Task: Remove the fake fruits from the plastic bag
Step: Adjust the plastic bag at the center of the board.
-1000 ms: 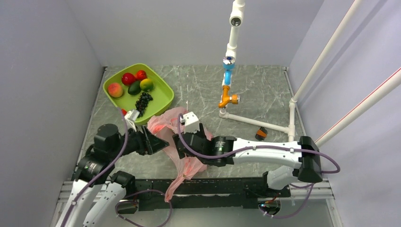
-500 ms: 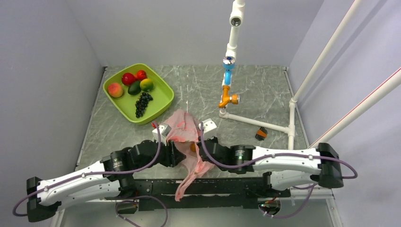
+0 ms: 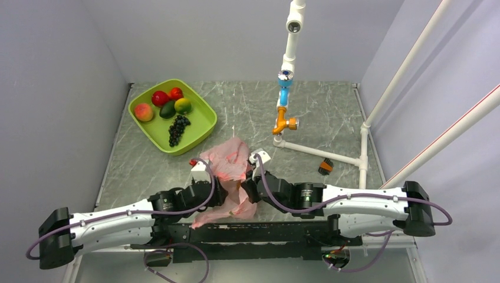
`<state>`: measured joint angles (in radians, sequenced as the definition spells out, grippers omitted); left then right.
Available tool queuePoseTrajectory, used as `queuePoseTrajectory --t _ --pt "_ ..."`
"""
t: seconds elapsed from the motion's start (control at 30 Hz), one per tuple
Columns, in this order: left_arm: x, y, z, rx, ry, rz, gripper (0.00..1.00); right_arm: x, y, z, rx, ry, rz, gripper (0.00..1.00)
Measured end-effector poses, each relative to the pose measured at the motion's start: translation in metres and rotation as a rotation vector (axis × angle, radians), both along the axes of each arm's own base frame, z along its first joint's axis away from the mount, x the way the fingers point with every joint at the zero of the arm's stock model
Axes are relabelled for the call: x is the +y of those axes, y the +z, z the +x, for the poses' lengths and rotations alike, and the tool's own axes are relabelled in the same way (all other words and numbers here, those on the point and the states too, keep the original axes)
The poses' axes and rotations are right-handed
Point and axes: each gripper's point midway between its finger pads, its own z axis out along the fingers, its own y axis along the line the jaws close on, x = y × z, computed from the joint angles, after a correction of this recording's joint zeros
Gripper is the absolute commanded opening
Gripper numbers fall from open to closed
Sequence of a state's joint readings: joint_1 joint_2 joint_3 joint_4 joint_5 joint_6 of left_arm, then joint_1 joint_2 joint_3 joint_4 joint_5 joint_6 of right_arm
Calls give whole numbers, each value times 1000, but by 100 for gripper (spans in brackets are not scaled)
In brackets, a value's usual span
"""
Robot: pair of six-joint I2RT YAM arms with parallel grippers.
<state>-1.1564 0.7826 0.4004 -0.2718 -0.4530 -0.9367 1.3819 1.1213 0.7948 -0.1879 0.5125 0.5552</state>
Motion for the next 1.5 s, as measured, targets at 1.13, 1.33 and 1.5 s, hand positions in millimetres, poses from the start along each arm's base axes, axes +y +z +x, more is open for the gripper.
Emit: queuePoseTrajectory --t 1.13,1.33,1.5 --pt "2 119 -20 -117 -152 -182 87 -34 68 12 -30 131 -80 88" --pt "12 126 -19 -149 -126 -218 90 -42 107 -9 -28 141 -2 99" --pt "22 138 -22 -148 -126 -200 99 -47 88 -7 153 -45 69 100"
